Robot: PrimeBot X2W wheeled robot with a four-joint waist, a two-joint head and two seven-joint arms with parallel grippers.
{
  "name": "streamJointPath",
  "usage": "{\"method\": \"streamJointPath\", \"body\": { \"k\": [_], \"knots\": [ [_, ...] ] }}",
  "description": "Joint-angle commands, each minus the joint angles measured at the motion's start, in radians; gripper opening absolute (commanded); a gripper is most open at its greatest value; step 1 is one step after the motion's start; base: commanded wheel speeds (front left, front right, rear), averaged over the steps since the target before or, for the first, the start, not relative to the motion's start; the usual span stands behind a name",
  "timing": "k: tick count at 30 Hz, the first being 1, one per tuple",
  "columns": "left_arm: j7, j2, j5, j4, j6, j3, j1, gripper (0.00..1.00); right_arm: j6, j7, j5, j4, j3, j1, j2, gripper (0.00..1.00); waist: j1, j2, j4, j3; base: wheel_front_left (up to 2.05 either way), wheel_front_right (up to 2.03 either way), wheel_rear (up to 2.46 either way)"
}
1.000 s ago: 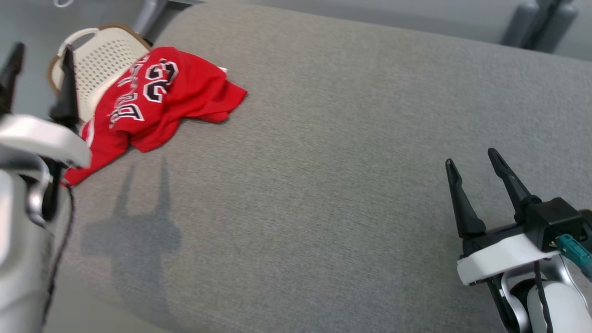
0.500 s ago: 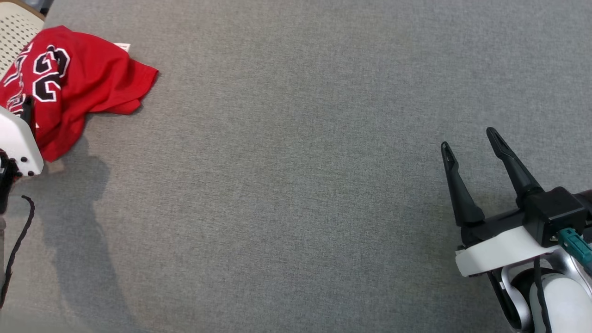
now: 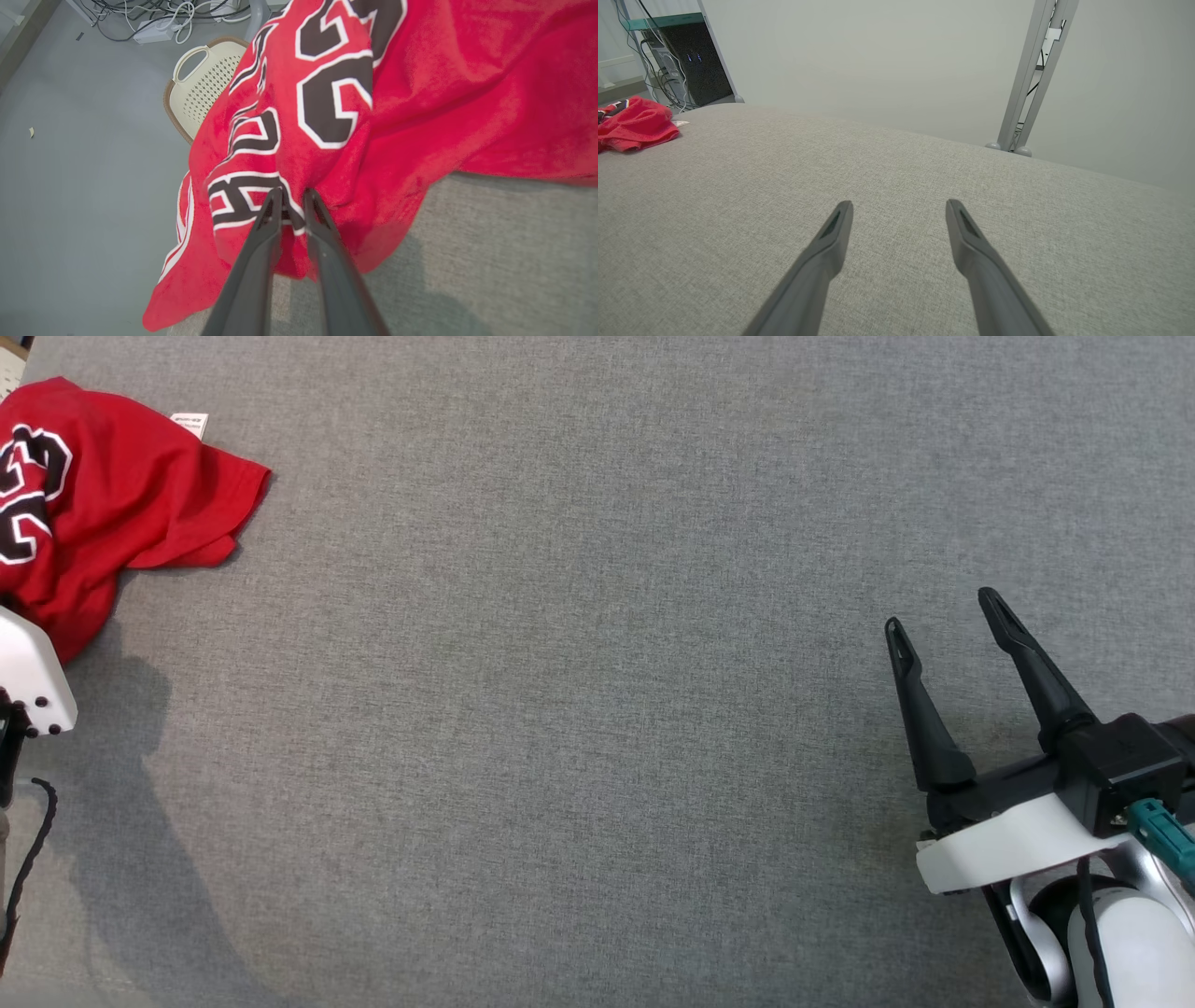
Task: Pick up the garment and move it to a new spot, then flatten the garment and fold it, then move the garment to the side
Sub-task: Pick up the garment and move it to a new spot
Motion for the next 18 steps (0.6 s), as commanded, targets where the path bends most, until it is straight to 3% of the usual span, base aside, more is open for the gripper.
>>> {"method": "streamJointPath", "body": {
  "k": [1,10,18],
  "knots": [
    [-0.021,0.008,0.008,0.004,0.013,-0.002,-0.007,0.0,0.0,-0.008,0.006,0.001,0.0,-0.012,-0.005,1.0,0.0,0.0,-0.002,0.0,0.0,0.0,0.0],
    [-0.143,0.027,0.037,-0.018,-0.001,-0.039,-0.062,0.0,0.0,-0.031,0.028,0.031,-0.015,-0.005,-0.005,1.0,0.0,0.0,-0.01,-0.053,0.0,0.0,0.0],
    [-0.136,0.055,0.109,-0.095,-0.056,-0.144,-0.138,0.0,0.0,-0.079,0.083,0.098,-0.013,0.016,-0.005,1.0,0.0,0.0,-0.036,-0.171,0.0,0.0,0.0]
  ]
}}
